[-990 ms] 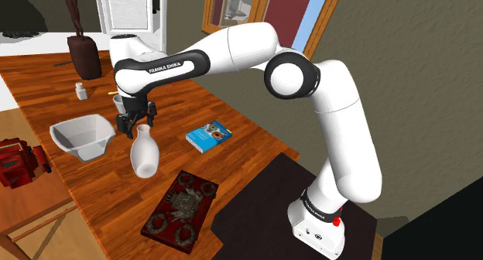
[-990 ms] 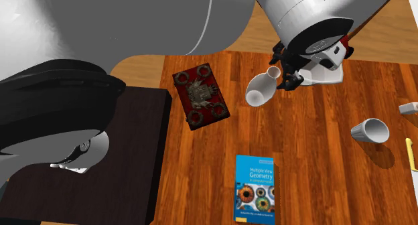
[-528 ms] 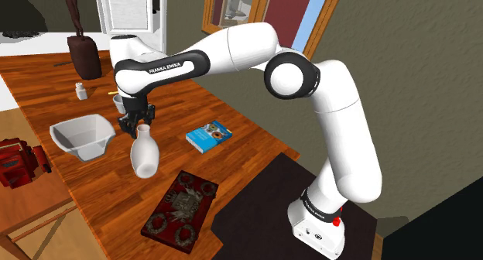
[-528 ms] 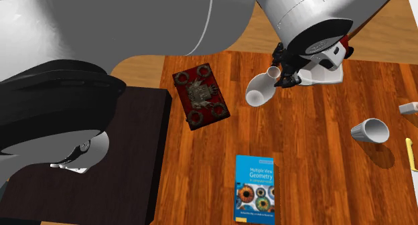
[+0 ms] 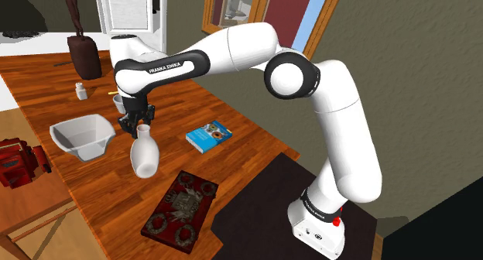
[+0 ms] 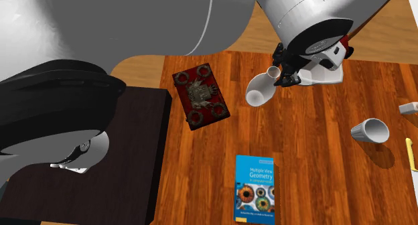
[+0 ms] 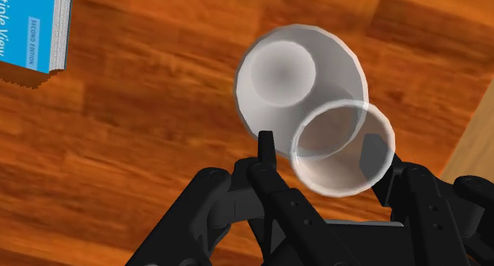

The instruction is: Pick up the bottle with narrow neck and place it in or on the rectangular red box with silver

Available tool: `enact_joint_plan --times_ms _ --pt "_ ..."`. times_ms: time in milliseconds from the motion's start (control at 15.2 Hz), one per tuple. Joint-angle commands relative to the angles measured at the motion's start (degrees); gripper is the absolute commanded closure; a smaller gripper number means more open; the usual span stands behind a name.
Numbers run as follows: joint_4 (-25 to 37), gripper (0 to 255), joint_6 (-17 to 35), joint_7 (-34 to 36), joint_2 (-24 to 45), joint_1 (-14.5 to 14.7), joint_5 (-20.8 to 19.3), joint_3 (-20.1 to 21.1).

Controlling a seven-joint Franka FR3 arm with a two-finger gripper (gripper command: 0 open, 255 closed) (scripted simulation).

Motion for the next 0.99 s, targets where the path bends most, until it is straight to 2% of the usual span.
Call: enact_joint_plan --times_ms 0,924 --pt "0.0 255 0.0 0.0 0.0 0.0 0.0 0.0" --pt "4.1 255 -8.1 -0.3 -4.1 -0.1 0.7 0.5"
